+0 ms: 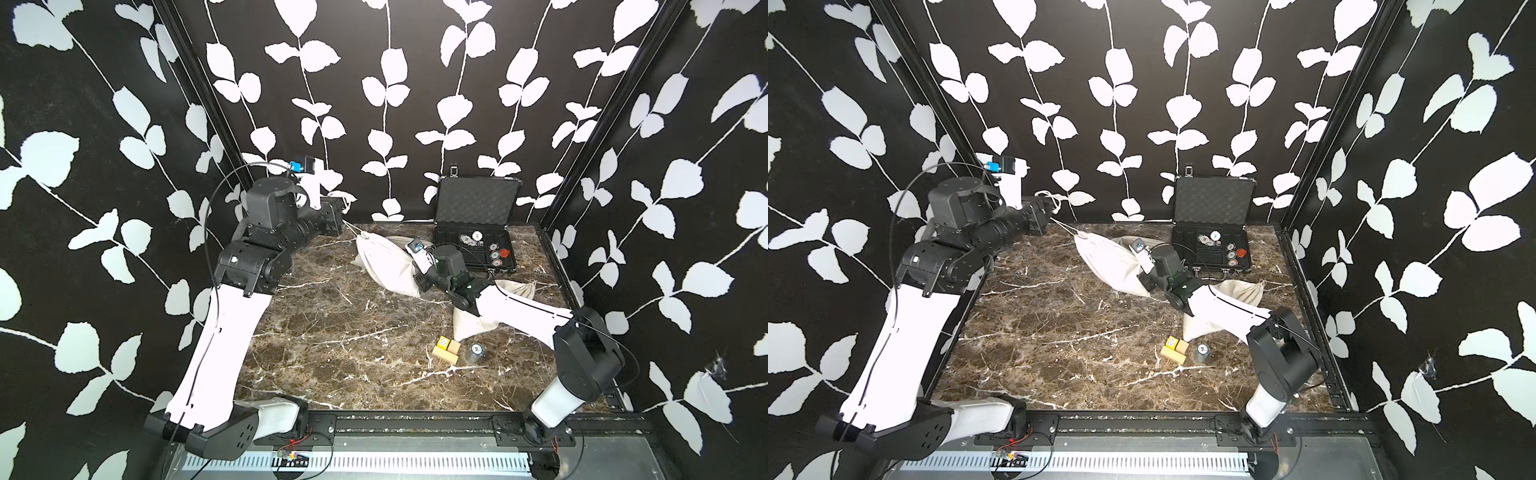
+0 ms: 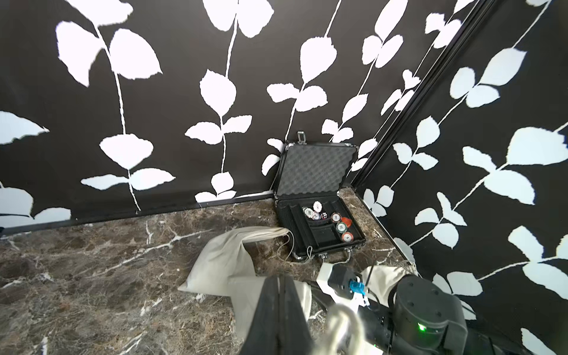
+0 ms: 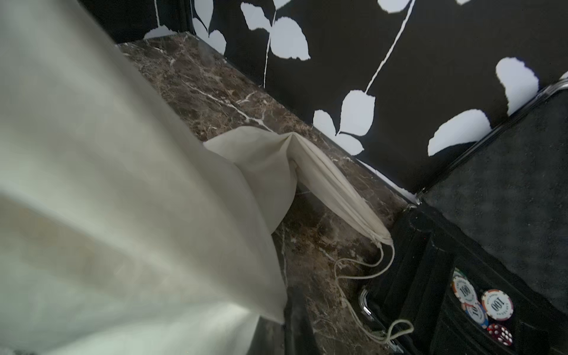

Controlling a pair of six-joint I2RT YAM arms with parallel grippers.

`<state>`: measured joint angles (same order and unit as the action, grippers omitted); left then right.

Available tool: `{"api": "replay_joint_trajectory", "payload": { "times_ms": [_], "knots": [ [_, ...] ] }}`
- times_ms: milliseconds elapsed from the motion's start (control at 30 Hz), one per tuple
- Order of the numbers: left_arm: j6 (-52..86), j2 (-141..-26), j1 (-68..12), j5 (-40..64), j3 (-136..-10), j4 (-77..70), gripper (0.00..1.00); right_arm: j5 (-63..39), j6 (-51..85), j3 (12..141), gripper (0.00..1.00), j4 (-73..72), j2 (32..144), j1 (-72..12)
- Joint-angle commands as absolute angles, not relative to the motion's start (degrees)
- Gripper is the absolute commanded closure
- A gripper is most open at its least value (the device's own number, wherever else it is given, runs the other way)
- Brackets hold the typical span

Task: Close the soil bag
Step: Frap the soil bag at the center of the board.

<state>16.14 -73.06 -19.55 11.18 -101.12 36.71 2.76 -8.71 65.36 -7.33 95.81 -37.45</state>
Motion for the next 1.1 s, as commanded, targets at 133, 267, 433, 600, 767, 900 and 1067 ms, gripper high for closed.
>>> {"api": "replay_joint_trajectory", "payload": {
  "times_ms": [133, 267, 433, 600, 767, 900, 1067],
  "knots": [
    [24.50, -65.12, -18.28, 19.67, -88.82, 17.70, 1.00, 3.14, -9.60, 68.31, 0.99, 5.87, 101.27, -33.26],
    [28.73, -64.84, -18.33, 24.66, -83.00, 13.71, 1.00, 3.47, -8.45, 65.52, 0.86, 3.50, 100.66, -33.35],
    [30.89, -65.81, -18.82, 27.58, -79.18, 10.88, 1.00, 3.39, -3.81, 60.07, 0.63, -6.56, 91.22, -36.50],
    [30.92, -66.66, -21.17, 27.74, -78.52, 10.81, 1.00, 6.13, -4.49, 59.35, 0.48, -15.66, 82.82, -43.71],
    [30.16, -66.45, -23.11, 26.22, -78.58, 11.52, 1.00, 4.94, -4.82, 60.61, 0.40, -25.66, 81.49, -50.56],
    [30.25, -66.88, -24.42, 25.93, -79.28, 11.60, 1.00, 5.18, -6.95, 64.51, 0.34, -31.33, 83.88, -55.26],
    [30.56, -66.90, -25.31, 24.90, -79.93, 11.27, 1.00, 8.05, -9.62, 69.43, 0.33, -35.76, 88.79, -57.94]
  ]
}}
